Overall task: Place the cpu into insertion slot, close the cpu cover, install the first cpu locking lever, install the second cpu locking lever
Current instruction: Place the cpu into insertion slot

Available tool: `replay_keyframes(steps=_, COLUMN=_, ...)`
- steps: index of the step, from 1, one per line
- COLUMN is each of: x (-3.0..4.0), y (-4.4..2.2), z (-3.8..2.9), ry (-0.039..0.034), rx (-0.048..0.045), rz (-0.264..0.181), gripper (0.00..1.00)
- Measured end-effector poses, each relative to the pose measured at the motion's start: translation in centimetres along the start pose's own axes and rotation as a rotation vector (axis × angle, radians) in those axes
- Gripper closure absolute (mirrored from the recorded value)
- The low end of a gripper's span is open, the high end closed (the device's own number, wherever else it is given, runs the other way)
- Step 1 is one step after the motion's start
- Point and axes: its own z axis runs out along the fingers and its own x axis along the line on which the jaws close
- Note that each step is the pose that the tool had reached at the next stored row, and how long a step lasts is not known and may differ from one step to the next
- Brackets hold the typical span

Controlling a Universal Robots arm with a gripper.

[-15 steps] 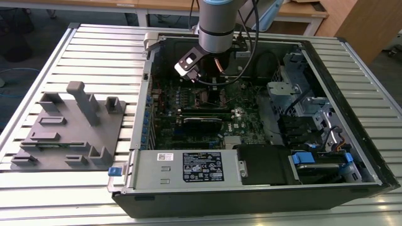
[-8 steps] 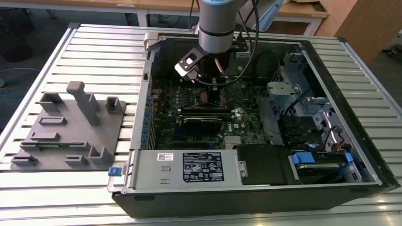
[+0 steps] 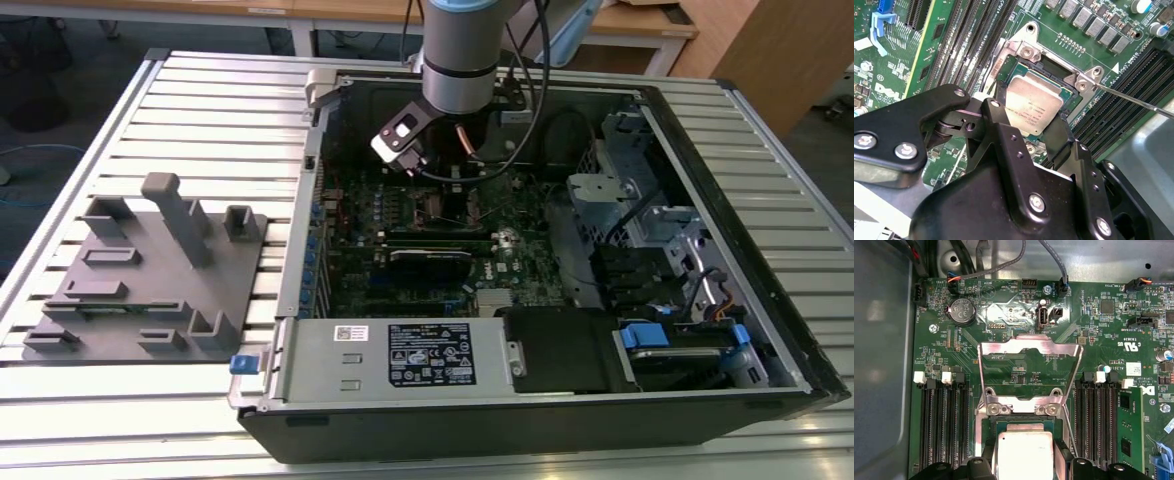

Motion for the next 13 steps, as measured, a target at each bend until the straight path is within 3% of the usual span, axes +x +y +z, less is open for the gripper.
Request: replay_keyframes(steps=13, x=0.01, y=-0.01, z=0.22, ry=-0.0001, rx=0.0001, rz=0.0, gripper=0.46)
